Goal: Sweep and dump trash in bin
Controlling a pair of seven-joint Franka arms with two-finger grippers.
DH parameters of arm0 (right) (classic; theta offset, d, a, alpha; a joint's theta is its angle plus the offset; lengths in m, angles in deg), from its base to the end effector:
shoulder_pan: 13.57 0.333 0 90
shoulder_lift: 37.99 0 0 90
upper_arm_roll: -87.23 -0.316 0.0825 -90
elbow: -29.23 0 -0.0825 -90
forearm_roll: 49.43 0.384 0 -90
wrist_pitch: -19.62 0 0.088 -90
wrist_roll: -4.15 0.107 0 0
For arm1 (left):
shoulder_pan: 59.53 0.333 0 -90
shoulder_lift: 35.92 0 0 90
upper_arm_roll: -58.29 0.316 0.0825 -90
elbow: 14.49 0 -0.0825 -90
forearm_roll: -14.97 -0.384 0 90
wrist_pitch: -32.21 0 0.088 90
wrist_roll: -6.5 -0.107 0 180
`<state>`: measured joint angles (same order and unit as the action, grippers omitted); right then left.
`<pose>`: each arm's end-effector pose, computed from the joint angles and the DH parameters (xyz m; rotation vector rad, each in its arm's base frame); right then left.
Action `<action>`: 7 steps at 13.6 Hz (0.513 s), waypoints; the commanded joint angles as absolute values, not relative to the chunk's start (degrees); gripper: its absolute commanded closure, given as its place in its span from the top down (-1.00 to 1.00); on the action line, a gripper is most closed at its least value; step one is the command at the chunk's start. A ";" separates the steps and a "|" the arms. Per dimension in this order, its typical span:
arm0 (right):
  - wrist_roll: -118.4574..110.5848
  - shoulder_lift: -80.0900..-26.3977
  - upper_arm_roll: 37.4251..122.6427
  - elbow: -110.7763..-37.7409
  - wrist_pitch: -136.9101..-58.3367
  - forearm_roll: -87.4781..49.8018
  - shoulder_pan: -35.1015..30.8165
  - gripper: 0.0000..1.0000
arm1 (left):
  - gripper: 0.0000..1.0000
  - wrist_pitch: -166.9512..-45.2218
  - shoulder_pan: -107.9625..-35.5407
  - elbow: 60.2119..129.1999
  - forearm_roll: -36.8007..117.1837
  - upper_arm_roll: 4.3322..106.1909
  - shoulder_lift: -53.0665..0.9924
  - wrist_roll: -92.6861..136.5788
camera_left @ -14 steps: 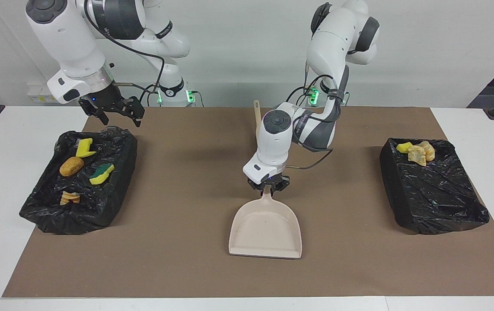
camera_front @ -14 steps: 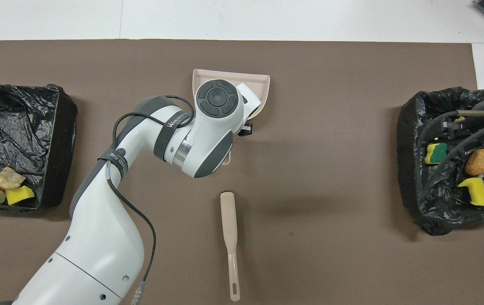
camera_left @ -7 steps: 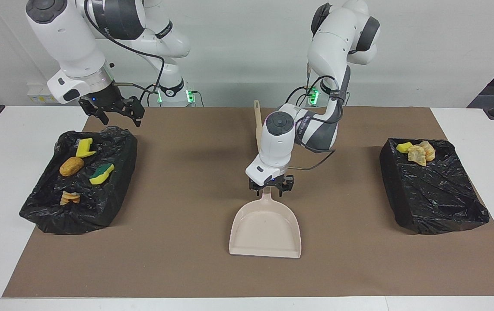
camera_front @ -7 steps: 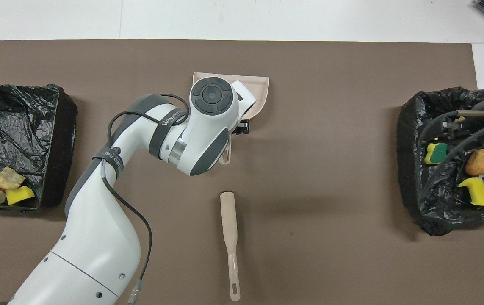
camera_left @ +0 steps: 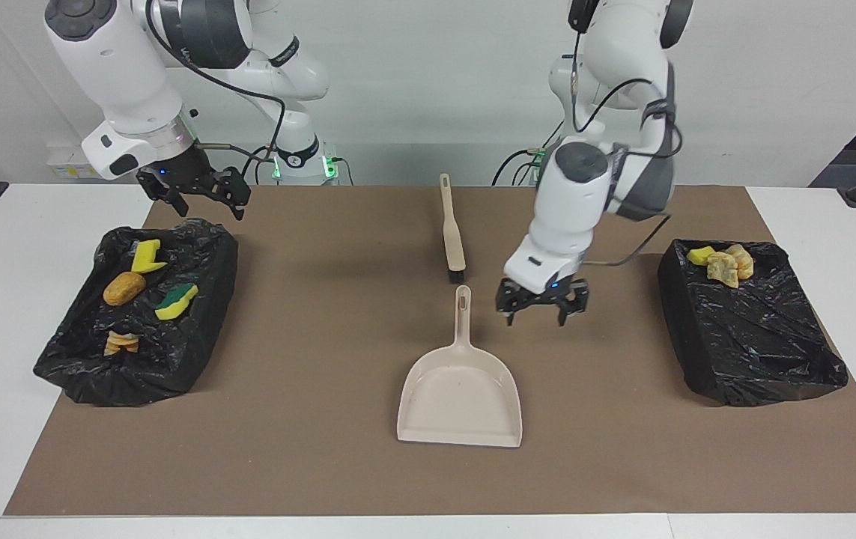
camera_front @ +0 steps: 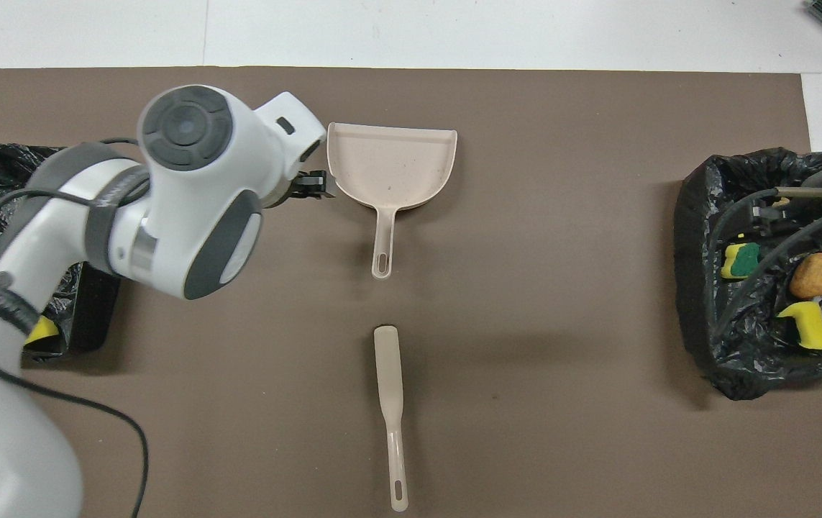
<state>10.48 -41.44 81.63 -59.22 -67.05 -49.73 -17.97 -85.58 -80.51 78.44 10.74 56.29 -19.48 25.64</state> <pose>0.5656 0.0096 0.5988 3.1299 -0.1402 -0.1424 0.6109 -0.2523 0.4704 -3.1271 0.1478 -0.2481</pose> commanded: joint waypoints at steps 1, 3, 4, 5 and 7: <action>9.69 -41.95 81.35 -58.40 -67.48 -48.64 -18.58 1.00 | 1.00 -80.84 -75.46 85.35 9.96 56.00 -29.48 17.69; 9.69 -41.95 81.35 -58.40 -67.48 -48.64 -18.58 1.00 | 1.00 -76.36 -72.12 85.27 9.96 55.92 -33.18 13.47; 9.69 -41.95 81.35 -58.40 -67.48 -48.64 -18.58 1.00 | 1.00 -74.33 -70.71 85.26 9.96 56.00 -35.20 11.27; 9.69 -41.95 81.35 -58.40 -67.48 -48.64 -18.58 1.00 | 1.00 -72.57 -69.65 84.74 10.04 56.09 -36.61 9.68; 9.69 -41.95 81.26 -58.40 -67.48 -48.64 -18.58 1.00 | 1.00 -69.50 -66.93 83.34 10.05 56.09 -38.72 6.61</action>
